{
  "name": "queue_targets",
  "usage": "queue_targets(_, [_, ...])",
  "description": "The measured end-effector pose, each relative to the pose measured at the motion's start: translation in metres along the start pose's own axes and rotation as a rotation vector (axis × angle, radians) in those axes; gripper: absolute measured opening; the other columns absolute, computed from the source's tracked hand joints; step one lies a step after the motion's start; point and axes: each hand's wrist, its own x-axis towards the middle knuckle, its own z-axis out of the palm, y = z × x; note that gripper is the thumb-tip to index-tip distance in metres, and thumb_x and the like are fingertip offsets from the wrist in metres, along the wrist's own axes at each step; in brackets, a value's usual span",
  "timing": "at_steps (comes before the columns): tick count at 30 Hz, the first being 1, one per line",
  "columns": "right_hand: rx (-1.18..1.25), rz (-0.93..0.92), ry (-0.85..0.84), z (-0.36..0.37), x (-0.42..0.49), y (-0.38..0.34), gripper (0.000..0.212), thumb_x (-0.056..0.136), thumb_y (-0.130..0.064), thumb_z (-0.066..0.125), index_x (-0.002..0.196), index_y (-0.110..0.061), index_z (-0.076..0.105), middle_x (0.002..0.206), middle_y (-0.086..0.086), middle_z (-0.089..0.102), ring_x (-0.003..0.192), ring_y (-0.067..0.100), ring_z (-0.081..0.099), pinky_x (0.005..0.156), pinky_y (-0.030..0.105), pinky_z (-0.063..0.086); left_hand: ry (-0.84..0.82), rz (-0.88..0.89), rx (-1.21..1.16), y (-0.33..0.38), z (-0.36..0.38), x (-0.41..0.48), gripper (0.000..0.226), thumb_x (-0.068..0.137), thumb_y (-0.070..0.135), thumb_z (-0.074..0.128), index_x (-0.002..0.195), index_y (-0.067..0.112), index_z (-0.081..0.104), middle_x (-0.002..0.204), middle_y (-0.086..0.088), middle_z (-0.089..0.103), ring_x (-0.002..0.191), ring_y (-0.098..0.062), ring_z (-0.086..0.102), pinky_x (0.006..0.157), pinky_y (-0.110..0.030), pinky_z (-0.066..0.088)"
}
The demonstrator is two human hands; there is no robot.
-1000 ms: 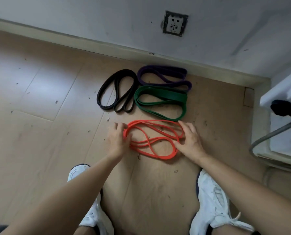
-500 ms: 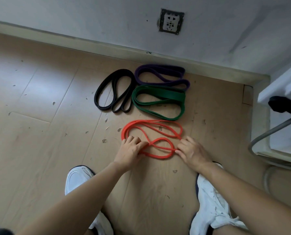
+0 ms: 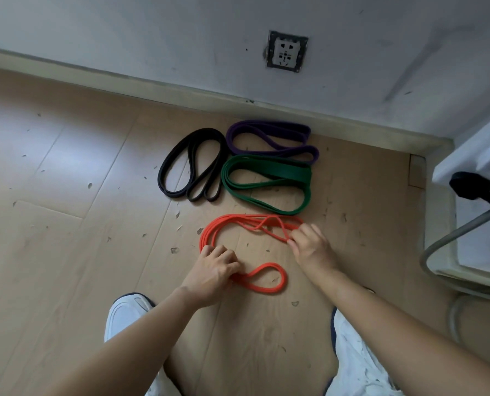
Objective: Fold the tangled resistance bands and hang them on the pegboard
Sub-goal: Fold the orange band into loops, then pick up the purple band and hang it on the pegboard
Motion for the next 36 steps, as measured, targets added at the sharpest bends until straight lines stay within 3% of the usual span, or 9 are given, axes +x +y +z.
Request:
queue_targets(3, [-0.015,0.078,-0.201,0.000,0.010,-0.013,0.022,0.085,-0.005,0.073,0.107,-0.006,0.072,0.105,0.010,0.067,0.101,0.032,0.060,0.090,0.037,0.053,-0.001,-0.075,-0.029,0.004,-0.004,0.002,0.040,0.073,0.034,0.057,0.112,0.039,0.064,0.104,0.010,0.058,0.099,-0.019,0.054,0.084,-0.039,0.044])
queue_targets(5, [-0.060,0.099,-0.257,-0.002,0.013,-0.012,0.022,0.096,-0.022,0.064,0.116,-0.014,0.069,0.116,0.003,0.064,0.113,0.023,0.056,0.097,0.031,0.045,0.007,-0.109,-0.079,0.005,-0.006,0.002,0.045,0.068,0.040,0.053,0.112,0.039,0.065,0.102,0.012,0.059,0.099,-0.018,0.053,0.084,-0.037,0.044])
queue_targets(9, [-0.021,0.149,-0.215,-0.015,0.016,-0.003,0.025,0.092,-0.045,0.067,0.097,-0.021,0.074,0.097,-0.003,0.065,0.097,0.018,0.061,0.077,0.027,0.045,0.091,-0.182,-0.208,0.000,-0.015,0.008,0.042,0.066,0.042,0.059,0.106,0.039,0.069,0.100,0.016,0.060,0.097,-0.014,0.053,0.087,-0.036,0.044])
queue_targets(13, [0.191,0.304,-0.016,-0.035,0.043,0.005,0.015,0.087,-0.031,0.076,0.080,-0.018,0.076,0.080,-0.002,0.069,0.076,0.020,0.066,0.066,0.030,0.049,0.236,-0.255,-0.300,-0.014,-0.035,0.035,0.032,0.077,0.037,0.055,0.103,0.031,0.072,0.099,0.011,0.066,0.094,-0.017,0.060,0.082,-0.036,0.051])
queue_targets(19, [0.386,0.476,0.110,-0.062,0.125,0.016,0.011,0.093,-0.028,0.070,0.094,-0.017,0.072,0.087,-0.005,0.070,0.083,0.018,0.066,0.077,0.034,0.054,0.407,-0.397,-0.428,-0.041,-0.091,0.115,0.017,0.092,0.021,0.064,0.106,0.024,0.074,0.098,0.009,0.070,0.091,-0.012,0.062,0.079,-0.029,0.050])
queue_targets(22, [0.425,0.456,0.103,-0.066,0.163,0.024,0.013,0.096,-0.024,0.067,0.104,-0.014,0.069,0.097,-0.003,0.066,0.090,0.016,0.062,0.076,0.027,0.046,0.421,-0.464,-0.468,-0.056,-0.115,0.155,0.019,0.095,0.024,0.064,0.112,0.022,0.073,0.103,0.006,0.072,0.089,-0.010,0.064,0.075,-0.026,0.047])
queue_targets(25, [0.451,0.427,0.117,-0.059,0.201,0.033,0.016,0.096,-0.022,0.068,0.108,-0.012,0.066,0.107,0.002,0.063,0.095,0.017,0.060,0.079,0.026,0.043,0.441,-0.500,-0.448,-0.077,-0.124,0.194,0.022,0.095,0.029,0.064,0.114,0.021,0.071,0.106,0.003,0.073,0.095,-0.017,0.068,0.080,-0.032,0.052])
queue_targets(30, [0.296,0.520,0.038,-0.039,0.251,0.058,0.042,0.086,-0.045,0.073,0.117,-0.019,0.060,0.124,0.010,0.058,0.107,0.031,0.061,0.092,0.044,0.055,0.406,-0.471,-0.252,-0.108,-0.127,0.241,0.035,0.095,0.029,0.061,0.128,0.019,0.060,0.121,-0.007,0.061,0.112,-0.031,0.056,0.090,-0.041,0.048])
queue_targets(36, [0.116,0.296,0.038,-0.021,0.260,0.068,0.066,0.086,-0.051,0.070,0.143,-0.026,0.049,0.134,0.012,0.047,0.126,0.032,0.045,0.098,0.046,0.050,0.212,-0.579,0.180,-0.128,-0.130,0.283,0.035,0.095,0.041,0.054,0.117,0.014,0.064,0.118,-0.010,0.064,0.114,-0.035,0.051,0.092,-0.041,0.041])
